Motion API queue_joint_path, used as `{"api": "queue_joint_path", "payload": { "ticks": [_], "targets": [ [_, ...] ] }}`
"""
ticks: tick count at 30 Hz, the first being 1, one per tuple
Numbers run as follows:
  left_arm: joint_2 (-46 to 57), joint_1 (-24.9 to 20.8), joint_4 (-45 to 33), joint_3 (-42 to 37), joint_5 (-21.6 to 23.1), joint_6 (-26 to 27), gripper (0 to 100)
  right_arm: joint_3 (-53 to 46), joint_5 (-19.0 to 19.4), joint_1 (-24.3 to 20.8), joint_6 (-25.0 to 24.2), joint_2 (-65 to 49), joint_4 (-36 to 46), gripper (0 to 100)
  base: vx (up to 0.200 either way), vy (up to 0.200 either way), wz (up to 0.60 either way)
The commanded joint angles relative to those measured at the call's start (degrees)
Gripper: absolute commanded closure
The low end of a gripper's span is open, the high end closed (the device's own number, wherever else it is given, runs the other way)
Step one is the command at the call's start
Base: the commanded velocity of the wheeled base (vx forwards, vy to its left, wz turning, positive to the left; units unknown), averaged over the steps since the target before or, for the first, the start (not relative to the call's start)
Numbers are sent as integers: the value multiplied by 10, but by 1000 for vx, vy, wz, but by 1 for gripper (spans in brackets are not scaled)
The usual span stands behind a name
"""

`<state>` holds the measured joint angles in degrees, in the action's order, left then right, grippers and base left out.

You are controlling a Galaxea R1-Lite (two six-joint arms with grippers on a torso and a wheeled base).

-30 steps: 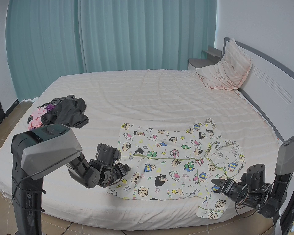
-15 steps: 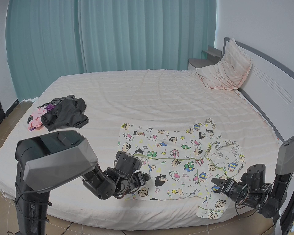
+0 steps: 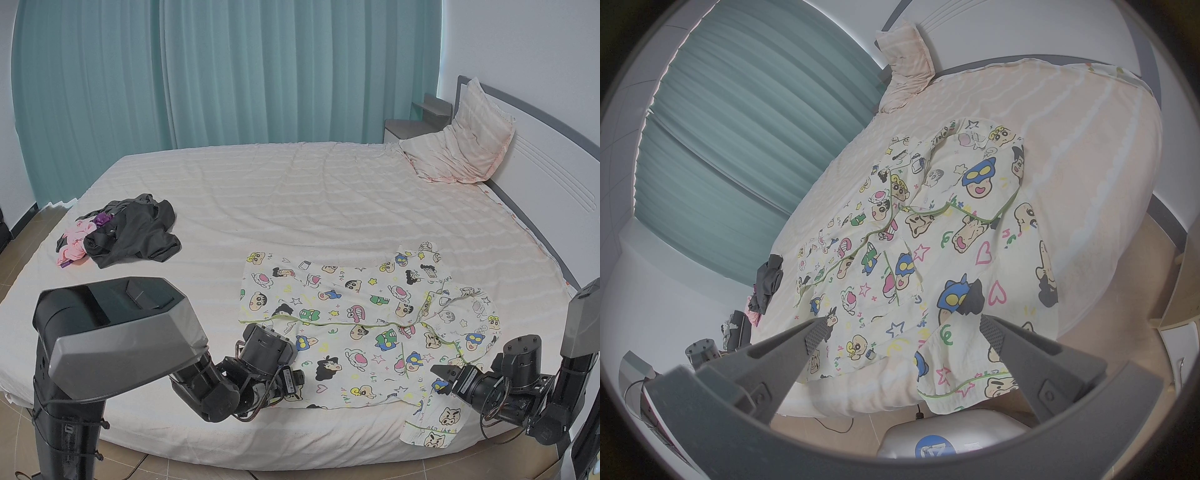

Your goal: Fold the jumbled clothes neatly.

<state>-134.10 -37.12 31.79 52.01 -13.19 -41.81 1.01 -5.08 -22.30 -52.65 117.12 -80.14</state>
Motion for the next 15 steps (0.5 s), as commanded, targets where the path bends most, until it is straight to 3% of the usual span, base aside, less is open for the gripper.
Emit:
{"api": "queue_joint_path", "payload": {
  "ticks": [1, 9, 15],
  "targets": [
    [11, 1, 14, -10, -3, -4, 0, -10, 0, 0, 0, 0, 0, 0, 0, 0, 0],
    [121, 39, 27, -40, -3, -17, 0, -10, 0, 1, 0, 0, 0, 0, 0, 0, 0],
    [147, 69, 27, -37, 0, -22, 0, -10, 0, 1, 0, 0, 0, 0, 0, 0, 0]
  ]
}}
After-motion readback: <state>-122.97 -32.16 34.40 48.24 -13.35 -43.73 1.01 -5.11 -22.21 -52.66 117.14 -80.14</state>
